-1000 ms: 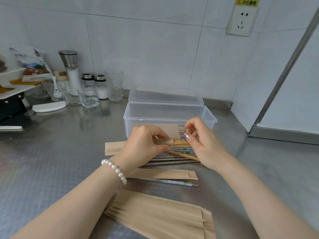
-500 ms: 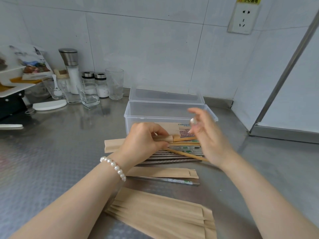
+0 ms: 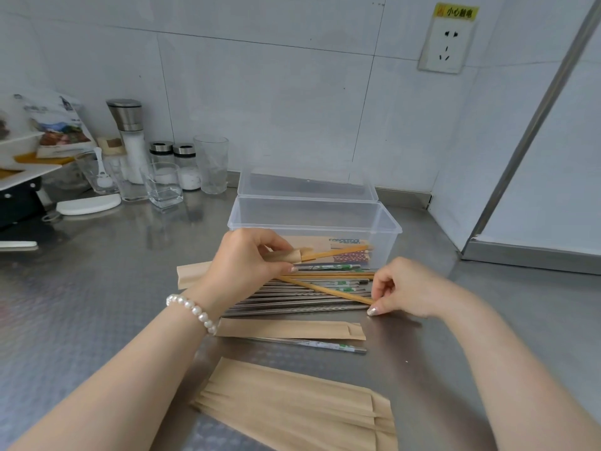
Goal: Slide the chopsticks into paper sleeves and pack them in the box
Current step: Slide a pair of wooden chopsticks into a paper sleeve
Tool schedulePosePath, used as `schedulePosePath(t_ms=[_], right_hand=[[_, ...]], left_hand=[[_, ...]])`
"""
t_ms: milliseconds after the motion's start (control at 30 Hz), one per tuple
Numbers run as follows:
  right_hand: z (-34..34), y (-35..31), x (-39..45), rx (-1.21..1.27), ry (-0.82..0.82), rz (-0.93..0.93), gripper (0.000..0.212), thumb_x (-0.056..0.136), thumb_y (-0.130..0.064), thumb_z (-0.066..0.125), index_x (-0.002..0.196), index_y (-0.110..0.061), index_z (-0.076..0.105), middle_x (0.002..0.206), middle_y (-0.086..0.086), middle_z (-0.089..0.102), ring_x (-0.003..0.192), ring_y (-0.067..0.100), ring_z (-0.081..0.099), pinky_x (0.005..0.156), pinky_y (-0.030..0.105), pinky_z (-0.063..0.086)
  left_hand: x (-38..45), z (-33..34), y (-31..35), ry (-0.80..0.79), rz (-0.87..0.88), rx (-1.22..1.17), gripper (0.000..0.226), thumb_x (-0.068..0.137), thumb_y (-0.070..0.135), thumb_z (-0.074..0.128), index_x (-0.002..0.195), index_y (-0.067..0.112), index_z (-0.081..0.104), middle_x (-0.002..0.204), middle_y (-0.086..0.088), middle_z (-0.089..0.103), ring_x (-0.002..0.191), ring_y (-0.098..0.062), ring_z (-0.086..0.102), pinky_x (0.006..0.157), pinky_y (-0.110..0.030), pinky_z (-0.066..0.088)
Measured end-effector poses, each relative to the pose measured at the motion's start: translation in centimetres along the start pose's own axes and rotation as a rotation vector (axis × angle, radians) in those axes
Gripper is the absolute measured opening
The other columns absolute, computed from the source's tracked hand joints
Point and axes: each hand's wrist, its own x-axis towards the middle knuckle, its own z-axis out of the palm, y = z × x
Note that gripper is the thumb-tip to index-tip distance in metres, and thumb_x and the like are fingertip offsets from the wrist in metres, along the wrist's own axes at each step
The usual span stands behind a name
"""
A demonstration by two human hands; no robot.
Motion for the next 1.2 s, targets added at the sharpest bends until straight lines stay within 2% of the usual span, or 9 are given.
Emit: schedulePosePath(t_ms=[167, 267, 400, 500, 600, 733, 867, 1000, 1200], right_hand=[[-1.0, 0.9, -0.3, 0.188, 0.080, -0.041, 0.021, 0.074, -0.011, 0.076, 0.063, -0.020, 0.061, 0.061, -0.005, 0.056, 0.058, 0.008, 0.048, 0.058, 0.020, 0.039], [-2.6, 1.8, -1.0, 0.352, 0.224, -0.039, 0.018, 0.073, -0.003, 0.075, 0.064, -0.015, 0.065, 0.057, 0.000, 0.061, 0.054, 0.012, 0.052, 0.057, 0.021, 0.043], [-3.7, 3.0, -1.6, 0.468, 0.476, -0.039, 0.016, 0.072, -0.006, 0.076, 0.066, -0.019, 0.071, 0.060, 0.000, 0.067, 0.060, 0.010, 0.054, 0.064, 0.022, 0.042], [-4.0, 3.6, -1.5, 0.529, 0.642, -0.083, 0.024, 0.076, -0.004, 0.072, 0.066, -0.026, 0.069, 0.059, -0.013, 0.066, 0.059, 0.005, 0.053, 0.059, 0.008, 0.039], [-4.3, 4.2, -1.5, 0.520, 0.727, -0.100, 0.030, 0.080, -0.006, 0.068, 0.066, -0.032, 0.066, 0.058, -0.021, 0.063, 0.060, 0.005, 0.052, 0.055, 0.006, 0.036], [-4.5, 4.7, -1.6, 0.486, 0.715, -0.102, 0.039, 0.083, -0.012, 0.066, 0.060, -0.042, 0.068, 0.059, -0.021, 0.063, 0.061, 0.007, 0.050, 0.055, 0.008, 0.035], [-4.7, 4.3, -2.0, 0.466, 0.583, -0.104, 0.017, 0.086, -0.010, 0.062, 0.075, -0.020, 0.071, 0.050, -0.013, 0.060, 0.054, 0.003, 0.049, 0.049, 0.007, 0.032], [-4.7, 4.3, -2.1, 0.411, 0.447, -0.077, 0.021, 0.086, -0.014, 0.062, 0.071, -0.026, 0.069, 0.056, 0.005, 0.052, 0.048, 0.005, 0.038, 0.043, 0.012, 0.026], [-4.6, 4.5, -2.1, 0.356, 0.424, -0.019, 0.022, 0.086, -0.016, 0.063, 0.068, -0.027, 0.069, 0.055, 0.005, 0.048, 0.044, 0.007, 0.036, 0.044, 0.017, 0.024]], left_hand=[[0.2, -0.2, -0.5, 0.024, -0.021, -0.001, 0.024, 0.060, 0.020, 0.084, 0.077, 0.029, 0.070, 0.068, 0.019, 0.062, 0.067, -0.004, 0.057, 0.063, -0.013, 0.042], [0.5, -0.9, -0.7, 0.075, -0.059, -0.047, 0.023, 0.061, 0.019, 0.084, 0.077, 0.028, 0.070, 0.065, 0.014, 0.062, 0.061, -0.008, 0.055, 0.061, -0.017, 0.042], [0.9, -1.9, -1.1, 0.134, -0.064, -0.114, 0.027, 0.059, 0.020, 0.086, 0.071, 0.034, 0.066, 0.067, 0.010, 0.064, 0.060, -0.011, 0.054, 0.062, -0.021, 0.042], [0.9, -2.1, -1.1, 0.106, -0.063, -0.090, 0.029, 0.058, 0.019, 0.086, 0.069, 0.037, 0.065, 0.068, 0.013, 0.064, 0.062, -0.011, 0.056, 0.063, -0.020, 0.044], [0.8, -2.0, -1.1, 0.054, -0.061, -0.062, 0.029, 0.058, 0.019, 0.086, 0.070, 0.036, 0.066, 0.070, 0.011, 0.065, 0.067, -0.014, 0.060, 0.067, -0.026, 0.048], [0.8, -1.9, -1.3, 0.032, -0.061, -0.018, 0.027, 0.058, 0.019, 0.086, 0.073, 0.033, 0.068, 0.073, 0.010, 0.066, 0.072, -0.016, 0.062, 0.070, -0.025, 0.050], [0.7, -1.7, -1.2, 0.016, -0.067, 0.004, 0.027, 0.059, 0.017, 0.085, 0.074, 0.031, 0.068, 0.073, 0.008, 0.066, 0.072, -0.016, 0.063, 0.071, -0.027, 0.051], [0.6, -1.7, -1.1, -0.005, -0.050, 0.009, 0.026, 0.058, 0.018, 0.085, 0.075, 0.029, 0.069, 0.073, 0.007, 0.067, 0.070, -0.013, 0.062, 0.071, -0.030, 0.053], [0.5, -1.5, -1.1, -0.052, -0.020, 0.020, 0.027, 0.058, 0.017, 0.086, 0.074, 0.030, 0.068, 0.070, 0.009, 0.065, 0.069, -0.012, 0.060, 0.070, -0.027, 0.051]])
